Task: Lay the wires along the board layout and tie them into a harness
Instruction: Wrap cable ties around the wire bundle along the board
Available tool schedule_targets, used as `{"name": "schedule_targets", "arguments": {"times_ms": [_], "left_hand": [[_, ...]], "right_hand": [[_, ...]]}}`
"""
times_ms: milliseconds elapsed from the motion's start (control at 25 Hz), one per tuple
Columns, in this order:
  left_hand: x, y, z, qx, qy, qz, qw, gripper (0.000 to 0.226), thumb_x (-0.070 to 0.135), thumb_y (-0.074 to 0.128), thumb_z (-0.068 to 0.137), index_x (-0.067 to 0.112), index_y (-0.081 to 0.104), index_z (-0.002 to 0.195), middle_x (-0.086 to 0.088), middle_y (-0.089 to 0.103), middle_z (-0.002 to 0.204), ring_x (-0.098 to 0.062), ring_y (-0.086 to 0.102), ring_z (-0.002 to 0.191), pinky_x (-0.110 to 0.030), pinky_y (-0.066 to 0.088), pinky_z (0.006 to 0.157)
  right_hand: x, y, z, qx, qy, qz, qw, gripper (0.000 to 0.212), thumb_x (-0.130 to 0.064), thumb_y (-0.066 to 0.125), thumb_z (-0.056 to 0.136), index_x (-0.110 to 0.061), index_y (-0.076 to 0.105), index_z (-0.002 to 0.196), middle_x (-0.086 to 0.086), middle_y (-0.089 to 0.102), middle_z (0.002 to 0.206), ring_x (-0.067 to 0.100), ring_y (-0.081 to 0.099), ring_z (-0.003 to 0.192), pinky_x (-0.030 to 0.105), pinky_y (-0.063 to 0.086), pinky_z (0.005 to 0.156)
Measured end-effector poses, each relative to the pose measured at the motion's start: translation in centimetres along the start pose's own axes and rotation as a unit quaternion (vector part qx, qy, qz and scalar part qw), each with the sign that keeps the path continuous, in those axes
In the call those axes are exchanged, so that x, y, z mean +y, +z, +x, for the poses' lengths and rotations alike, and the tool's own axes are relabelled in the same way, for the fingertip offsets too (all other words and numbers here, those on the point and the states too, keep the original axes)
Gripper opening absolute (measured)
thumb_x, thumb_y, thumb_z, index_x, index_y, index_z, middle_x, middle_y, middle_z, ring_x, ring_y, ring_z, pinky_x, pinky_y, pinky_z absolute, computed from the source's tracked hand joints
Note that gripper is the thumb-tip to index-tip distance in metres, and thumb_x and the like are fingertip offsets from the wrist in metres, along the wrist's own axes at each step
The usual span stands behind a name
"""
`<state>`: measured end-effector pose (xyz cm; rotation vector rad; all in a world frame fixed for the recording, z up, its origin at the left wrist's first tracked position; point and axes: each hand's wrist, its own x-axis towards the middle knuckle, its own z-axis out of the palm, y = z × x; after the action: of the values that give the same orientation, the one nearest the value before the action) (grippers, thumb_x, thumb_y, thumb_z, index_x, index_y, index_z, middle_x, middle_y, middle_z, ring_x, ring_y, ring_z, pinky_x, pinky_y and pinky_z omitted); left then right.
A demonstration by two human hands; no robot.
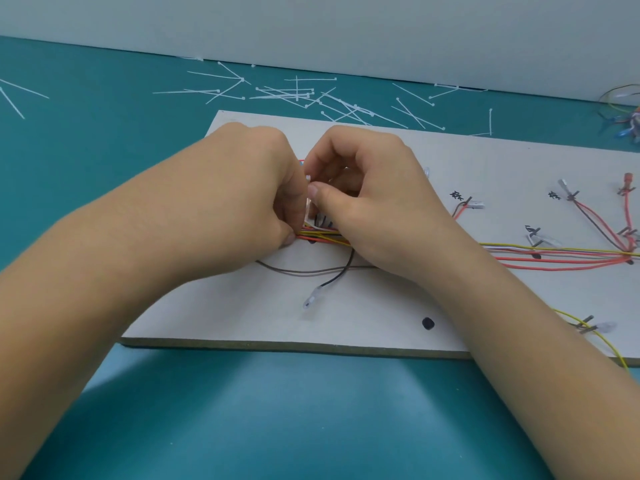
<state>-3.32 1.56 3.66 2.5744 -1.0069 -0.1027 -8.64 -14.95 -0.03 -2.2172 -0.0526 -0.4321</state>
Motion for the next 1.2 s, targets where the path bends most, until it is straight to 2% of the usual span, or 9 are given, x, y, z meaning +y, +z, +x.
{"name": "schedule_targets", "arguments": {"times_ms": [80,160,320,360,440,480,760,920,1200], "left_hand": [[0.2,-0.2,-0.1,-0.009,-0.010,-0.008,1.000,0.022,0.017,0.084,0.073,0.035,0.077,0.063,0.015,0.063,0.056,0.006,0.059,0.058,-0.007,0.033,0.042],[0.2,-0.4,-0.2,-0.028,-0.024,-0.017,0.999,0.018,0.024,0.088,0.070,0.039,0.078,0.064,0.014,0.067,0.057,0.001,0.062,0.058,-0.017,0.038,0.048],[0.7,-0.7,-0.5,-0.060,-0.035,-0.009,0.998,0.015,0.044,0.092,0.061,0.040,0.078,0.065,0.037,0.063,0.064,0.011,0.060,0.067,-0.020,0.037,0.050],[0.8,-0.6,-0.5,-0.058,-0.035,-0.007,0.998,0.017,0.045,0.093,0.059,0.038,0.078,0.064,0.037,0.063,0.064,0.008,0.061,0.066,-0.020,0.037,0.051],[0.9,-0.5,-0.5,-0.041,-0.040,0.006,0.998,0.018,0.043,0.095,0.059,0.037,0.078,0.064,0.015,0.067,0.059,-0.004,0.060,0.056,-0.020,0.035,0.050],[1.0,-0.4,-0.5,-0.032,-0.044,0.016,0.998,0.018,0.041,0.095,0.060,0.036,0.079,0.064,0.008,0.065,0.057,-0.003,0.056,0.054,-0.020,0.032,0.049],[0.9,-0.2,-0.7,-0.022,-0.053,0.038,0.998,0.017,0.030,0.093,0.066,0.037,0.078,0.066,0.014,0.062,0.061,-0.001,0.056,0.059,-0.018,0.031,0.049],[1.2,-0.4,-0.9,-0.013,-0.060,0.034,0.998,0.020,0.025,0.092,0.065,0.033,0.073,0.066,0.015,0.069,0.062,-0.002,0.063,0.066,-0.018,0.045,0.058],[2.1,0.1,-1.5,0.027,-0.043,0.044,0.998,0.023,0.007,0.072,0.073,0.026,0.059,0.074,0.007,0.069,0.076,-0.018,0.065,0.075,-0.038,0.056,0.070]], "right_hand": [[-0.3,-0.1,-0.2,-0.012,-0.033,-0.020,0.999,0.017,0.000,0.063,0.085,-0.015,0.069,0.090,-0.007,0.070,0.080,0.014,0.070,0.067,0.026,0.054,0.064],[-0.4,-0.1,-0.2,-0.024,-0.055,-0.037,0.998,0.019,0.001,0.063,0.085,-0.015,0.070,0.091,-0.009,0.069,0.080,0.012,0.069,0.069,0.022,0.051,0.064],[-0.1,-0.2,-0.2,-0.021,-0.045,-0.034,0.998,0.016,0.001,0.064,0.087,-0.013,0.069,0.092,-0.008,0.069,0.080,0.012,0.070,0.068,0.023,0.052,0.063],[-0.1,-0.2,-0.2,-0.020,-0.045,-0.033,0.998,0.016,0.001,0.064,0.087,-0.013,0.069,0.092,-0.008,0.069,0.080,0.012,0.070,0.068,0.023,0.052,0.063],[-0.1,-0.2,-0.2,-0.018,-0.048,-0.034,0.998,0.016,0.000,0.064,0.086,-0.014,0.069,0.092,-0.009,0.068,0.080,0.012,0.070,0.068,0.024,0.053,0.064],[-0.1,-0.1,-0.3,-0.017,-0.048,-0.033,0.998,0.016,-0.001,0.064,0.086,-0.015,0.069,0.091,-0.010,0.068,0.080,0.012,0.070,0.068,0.025,0.053,0.063],[-0.1,-0.1,-0.3,-0.014,-0.042,-0.028,0.999,0.016,0.000,0.064,0.086,-0.015,0.068,0.090,-0.010,0.068,0.079,0.013,0.069,0.066,0.026,0.053,0.062],[-0.1,-0.1,-0.3,-0.016,-0.035,-0.029,0.999,0.014,-0.001,0.065,0.088,-0.014,0.068,0.090,-0.012,0.066,0.076,0.012,0.068,0.064,0.018,0.047,0.059],[-0.3,-0.2,-0.5,-0.022,-0.040,-0.028,0.999,0.016,0.001,0.062,0.084,-0.013,0.068,0.089,-0.008,0.069,0.079,0.011,0.067,0.064,0.015,0.043,0.059]]}}
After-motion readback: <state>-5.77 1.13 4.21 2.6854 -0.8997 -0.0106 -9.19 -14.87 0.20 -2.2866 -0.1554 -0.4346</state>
